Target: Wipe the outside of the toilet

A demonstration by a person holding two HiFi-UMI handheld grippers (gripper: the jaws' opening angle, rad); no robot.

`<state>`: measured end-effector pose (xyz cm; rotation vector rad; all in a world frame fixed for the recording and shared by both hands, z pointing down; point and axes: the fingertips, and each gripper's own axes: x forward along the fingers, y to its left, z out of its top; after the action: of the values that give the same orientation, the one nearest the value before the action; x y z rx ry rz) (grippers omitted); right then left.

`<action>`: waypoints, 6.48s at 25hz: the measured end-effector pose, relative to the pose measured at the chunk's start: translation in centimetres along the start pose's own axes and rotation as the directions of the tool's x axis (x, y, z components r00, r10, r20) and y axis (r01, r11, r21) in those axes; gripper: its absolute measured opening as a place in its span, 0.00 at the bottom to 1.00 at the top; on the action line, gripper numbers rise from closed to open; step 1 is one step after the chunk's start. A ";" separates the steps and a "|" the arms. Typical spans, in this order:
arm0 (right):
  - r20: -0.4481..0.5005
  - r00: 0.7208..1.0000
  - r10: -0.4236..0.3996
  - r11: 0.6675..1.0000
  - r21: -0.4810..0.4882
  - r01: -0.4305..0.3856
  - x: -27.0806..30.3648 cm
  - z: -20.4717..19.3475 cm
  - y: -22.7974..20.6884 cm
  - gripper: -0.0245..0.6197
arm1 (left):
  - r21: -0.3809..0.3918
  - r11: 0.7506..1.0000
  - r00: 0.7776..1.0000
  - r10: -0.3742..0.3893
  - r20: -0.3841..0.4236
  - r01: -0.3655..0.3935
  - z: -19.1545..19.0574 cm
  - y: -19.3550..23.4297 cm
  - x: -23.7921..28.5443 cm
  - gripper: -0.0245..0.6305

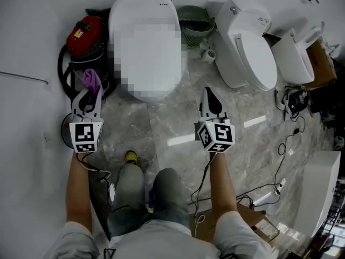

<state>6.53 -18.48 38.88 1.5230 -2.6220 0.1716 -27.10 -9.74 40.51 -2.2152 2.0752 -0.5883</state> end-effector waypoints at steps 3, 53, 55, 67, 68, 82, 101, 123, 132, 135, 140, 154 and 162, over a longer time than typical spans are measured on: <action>0.001 1.000 0.006 1.000 -0.002 -0.006 1.0 -3.1 -0.2 0.05 | -0.002 1.000 1.000 0.000 -0.006 0.000 -3.3 -0.8 1.3 0.15; 0.027 1.000 0.000 1.000 -0.016 0.000 -0.4 -31.6 -9.8 0.05 | 0.114 0.959 0.955 -0.272 0.116 0.259 -20.6 -28.5 15.8 0.16; 0.019 1.000 -0.013 1.000 -0.022 0.013 -0.8 -31.7 -10.2 0.05 | 0.129 0.948 0.944 -0.306 0.121 0.291 -20.0 -30.2 16.7 0.16; -0.007 0.999 -0.038 0.998 -0.049 0.037 -1.0 -33.0 -11.2 0.05 | 0.228 0.802 0.803 -0.585 0.113 0.552 -18.1 -39.5 17.7 0.15; -0.007 1.000 -0.030 0.998 -0.053 0.030 -0.7 -33.2 -10.9 0.05 | 0.236 0.793 0.797 -0.595 0.104 0.562 -18.8 -39.2 17.1 0.15; 0.008 0.999 0.048 0.996 -0.075 -0.047 3.8 -34.2 -7.4 0.05 | -0.037 0.996 0.995 -0.086 -0.056 0.084 -31.4 -13.8 12.9 0.15; -0.008 1.000 -0.001 0.999 -0.044 0.000 1.3 -35.4 -9.3 0.05 | -0.189 0.976 0.993 -0.114 -0.009 0.110 -30.9 -22.1 16.6 0.15; -0.054 0.998 -0.031 0.999 -0.023 0.030 -0.7 -39.0 -10.4 0.05 | 0.100 0.842 0.848 -0.527 -0.050 0.530 -29.4 -38.9 18.9 0.15; -0.037 0.999 0.032 0.999 -0.007 -0.032 0.8 -39.2 -7.7 0.05 | -0.008 0.963 0.958 -0.270 -0.098 0.270 -36.2 -25.4 14.0 0.15; -0.036 0.999 0.034 0.999 0.002 -0.034 1.0 -39.7 -7.5 0.05 | -0.030 0.991 0.979 -0.135 -0.152 0.132 -39.3 -20.7 14.3 0.15; -0.063 0.998 0.025 1.000 0.007 -0.025 0.8 -41.1 -7.9 0.05 | -0.175 0.981 0.972 0.046 -0.233 -0.088 -43.7 -16.5 16.7 0.15; -0.089 0.995 -0.038 0.999 0.006 0.038 -0.9 -42.3 -10.6 0.05 | -0.297 0.954 0.984 -0.012 -0.179 -0.043 -42.2 -24.4 21.0 0.15; -0.087 0.995 -0.047 0.999 0.018 0.048 -1.3 -42.2 -10.4 0.05 | -0.204 0.972 0.980 -0.148 -0.134 0.119 -40.6 -30.1 20.7 0.15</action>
<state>17.65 -16.17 80.90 1.5463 -2.5230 0.2545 -10.26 -17.96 91.82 -2.5094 2.1497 -0.6000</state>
